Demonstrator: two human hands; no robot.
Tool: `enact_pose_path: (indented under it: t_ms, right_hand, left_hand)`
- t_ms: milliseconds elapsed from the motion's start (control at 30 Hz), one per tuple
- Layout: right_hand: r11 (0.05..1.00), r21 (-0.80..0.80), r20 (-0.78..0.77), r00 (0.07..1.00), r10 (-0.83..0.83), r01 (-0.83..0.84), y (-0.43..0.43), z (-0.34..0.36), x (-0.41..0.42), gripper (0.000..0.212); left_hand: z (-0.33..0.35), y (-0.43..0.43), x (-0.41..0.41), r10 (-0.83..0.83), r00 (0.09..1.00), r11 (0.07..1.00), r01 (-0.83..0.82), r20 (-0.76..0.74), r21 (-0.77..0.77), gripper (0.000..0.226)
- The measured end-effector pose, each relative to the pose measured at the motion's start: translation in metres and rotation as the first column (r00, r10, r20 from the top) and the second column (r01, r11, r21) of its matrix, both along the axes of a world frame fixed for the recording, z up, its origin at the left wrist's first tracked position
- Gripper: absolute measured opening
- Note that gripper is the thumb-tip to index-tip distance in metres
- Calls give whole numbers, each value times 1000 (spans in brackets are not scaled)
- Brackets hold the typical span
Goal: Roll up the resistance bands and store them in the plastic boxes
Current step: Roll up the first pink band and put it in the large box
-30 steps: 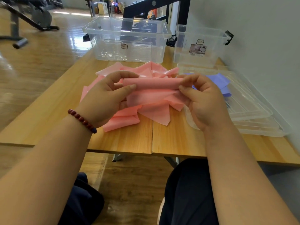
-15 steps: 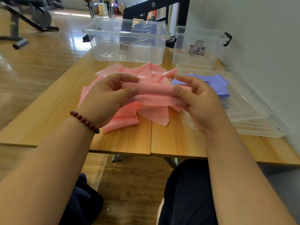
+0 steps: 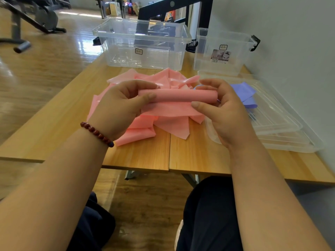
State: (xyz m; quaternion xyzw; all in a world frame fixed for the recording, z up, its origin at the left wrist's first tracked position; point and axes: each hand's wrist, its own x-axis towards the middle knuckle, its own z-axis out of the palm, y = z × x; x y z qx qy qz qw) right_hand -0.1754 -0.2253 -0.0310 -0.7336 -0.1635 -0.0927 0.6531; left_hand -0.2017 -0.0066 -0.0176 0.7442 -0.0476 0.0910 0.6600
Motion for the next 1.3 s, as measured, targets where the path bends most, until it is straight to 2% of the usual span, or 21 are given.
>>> enact_pose_path:
  t_ms: [100, 167, 233, 367, 533, 667, 767, 867, 1033, 1133, 1300]
  right_hand:
    - [1000, 14, -103, 995, 14, -13, 0, -1, 1, 44]
    - [1000, 2, -105, 994, -25, 25, 0, -1, 1, 35]
    - [999, -22, -53, 997, -50, 49, 1, -1, 0, 22]
    - [999, 10, 82, 995, -48, 47, 0, 1, 0, 31]
    - [999, -4, 146, 989, -32, 33, 2, 0, -1, 36]
    - [996, -84, 68, 998, -17, 22, 0, 0, -1, 36]
    - [999, -38, 12, 1000, 4, -3, -1, 2, -3, 27]
    - [1000, -2, 48, 999, -7, 7, 1, 5, -4, 25]
    - [1000, 26, 103, 995, -9, 6, 1, 4, -5, 32]
    - [1000, 4, 110, 994, -21, 20, 1, 5, -5, 34]
    - [995, 85, -74, 995, 64, -58, 1, 6, -5, 33]
  left_hand:
    - [-3, 2, 2, -7, 1000, 1000, 7, 25, 8, 21]
    - [-5, 3, 3, -16, 1000, 1000, 16, 23, -5, 21]
    - [-6, 3, 3, -27, 999, 999, 28, 19, -15, 23]
    - [-3, 0, 2, -94, 995, 986, 92, -11, -138, 22]
    - [-3, 2, 3, -66, 997, 997, 68, 33, -47, 17]
    - [-4, 4, 4, -31, 997, 997, 37, 75, -69, 18]
    - [-3, 5, 3, -46, 995, 995, 54, 92, -87, 21]
    - [-2, 8, 3, -76, 994, 994, 82, 82, -73, 26]
    - [-1, 9, 1, -78, 997, 997, 78, -31, -1, 37]
    - [0, 7, -1, -56, 998, 998, 56, -10, 25, 29]
    - [0, 6, -1, -32, 999, 999, 32, 32, -1, 25]
